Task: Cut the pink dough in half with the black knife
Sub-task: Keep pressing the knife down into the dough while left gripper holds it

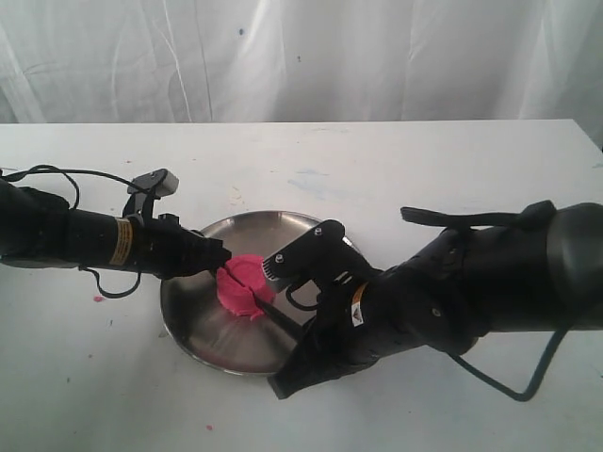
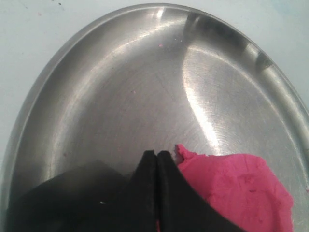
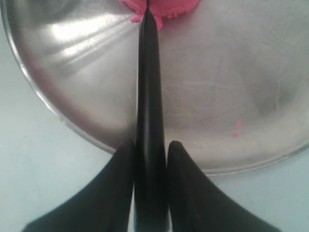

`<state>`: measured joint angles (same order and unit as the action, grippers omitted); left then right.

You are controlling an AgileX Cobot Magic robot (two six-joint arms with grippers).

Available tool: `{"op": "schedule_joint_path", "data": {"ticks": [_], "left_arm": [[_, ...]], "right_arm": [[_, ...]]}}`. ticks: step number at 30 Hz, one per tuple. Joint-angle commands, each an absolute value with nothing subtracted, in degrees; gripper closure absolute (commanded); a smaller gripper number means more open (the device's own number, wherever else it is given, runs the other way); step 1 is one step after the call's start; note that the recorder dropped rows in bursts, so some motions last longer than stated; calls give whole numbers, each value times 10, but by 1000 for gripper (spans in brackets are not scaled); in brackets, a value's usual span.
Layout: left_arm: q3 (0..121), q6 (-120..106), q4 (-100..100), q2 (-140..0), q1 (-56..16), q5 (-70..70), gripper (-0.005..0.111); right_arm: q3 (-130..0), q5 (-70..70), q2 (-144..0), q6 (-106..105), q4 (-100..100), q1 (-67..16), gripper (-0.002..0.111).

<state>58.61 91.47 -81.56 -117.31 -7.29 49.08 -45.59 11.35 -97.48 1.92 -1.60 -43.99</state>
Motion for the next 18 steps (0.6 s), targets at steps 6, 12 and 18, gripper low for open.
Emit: {"op": "schedule_joint_path", "data": {"ticks": [6,12,18], "left_arm": [[578,914,-836,-1177,-76,479,107],[578,913,-836,-1177,-76,460,107],[578,913,-836,-1177,-76,454,107]], "right_arm": [[-461,99,-985,24,-22,-440,108],[-462,94,-960,28,-22,-440,108],[-462,90,-943,28,-24,-440,108]]}}
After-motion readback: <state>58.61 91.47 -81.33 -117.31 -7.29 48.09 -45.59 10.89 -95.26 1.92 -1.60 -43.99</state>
